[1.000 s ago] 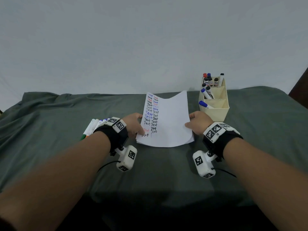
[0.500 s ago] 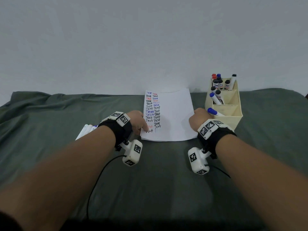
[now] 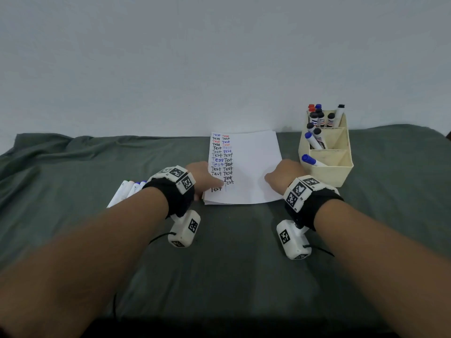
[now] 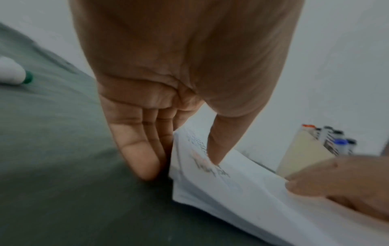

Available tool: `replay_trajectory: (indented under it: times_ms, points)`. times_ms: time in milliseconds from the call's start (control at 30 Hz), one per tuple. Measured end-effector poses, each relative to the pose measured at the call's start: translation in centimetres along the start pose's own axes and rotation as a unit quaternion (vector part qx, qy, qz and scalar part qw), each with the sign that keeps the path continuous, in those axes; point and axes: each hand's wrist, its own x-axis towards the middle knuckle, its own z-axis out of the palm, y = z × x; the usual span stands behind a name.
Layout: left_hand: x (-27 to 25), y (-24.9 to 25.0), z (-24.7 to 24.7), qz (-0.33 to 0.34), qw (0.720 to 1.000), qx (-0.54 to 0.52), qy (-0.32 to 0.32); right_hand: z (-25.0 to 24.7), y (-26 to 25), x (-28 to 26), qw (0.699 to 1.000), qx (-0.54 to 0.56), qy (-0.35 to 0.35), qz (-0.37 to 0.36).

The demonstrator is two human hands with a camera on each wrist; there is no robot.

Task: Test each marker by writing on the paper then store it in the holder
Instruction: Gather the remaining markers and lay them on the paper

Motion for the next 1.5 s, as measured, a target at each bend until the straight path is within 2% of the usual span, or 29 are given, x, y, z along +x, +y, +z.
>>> replay_trajectory:
  times_ms: [100,200,333,467,567,700,767,900,1067,1333,1500]
  points:
    - [-0.4,-0.6,0.9,0.036,0.991,0.104,0.074,0.0,1.0,-1.6,0.999,-0.018,0.017,-0.035]
    - [-1.2,-1.1,2.6,0.078,0.976,0.160,0.126,0.0,3.0,-3.0,0.997,0.048,0.039,-0.044]
    - [-2.1,-1.7,5.2,0.073,0.970,0.227,0.039,-0.1,5.7,-4.6,0.976,0.174,0.130,-0.022]
    - [-2.3,-1.8,6.3,0.053,0.961,0.272,-0.003,-0.7,7.3,-5.4,0.921,0.311,0.229,0.047]
    - [-2.2,-1.8,6.5,0.044,0.960,0.275,-0.006,-1.0,7.7,-5.3,0.899,0.313,0.291,0.092]
    - [-2.2,-2.1,6.8,0.041,0.960,0.276,-0.009,-0.6,7.6,-4.6,0.880,0.309,0.337,0.127]
    - [-2.1,-2.0,6.8,0.040,0.961,0.274,-0.009,-0.5,7.6,-3.8,0.874,0.324,0.335,0.135]
    - [-2.3,-1.8,6.7,0.036,0.960,0.279,-0.014,-0.5,7.6,-1.8,0.881,0.365,0.270,0.133]
    - [-2.5,-1.6,6.6,0.033,0.958,0.285,-0.021,-0.7,7.5,-0.3,0.869,0.378,0.288,0.136]
    - [-3.0,-1.2,6.7,0.024,0.959,0.281,-0.028,-1.2,6.7,2.3,0.891,0.377,0.233,0.098]
    - [-2.8,-1.2,6.7,0.019,0.960,0.279,-0.029,-1.6,5.8,4.4,0.915,0.336,0.204,0.091]
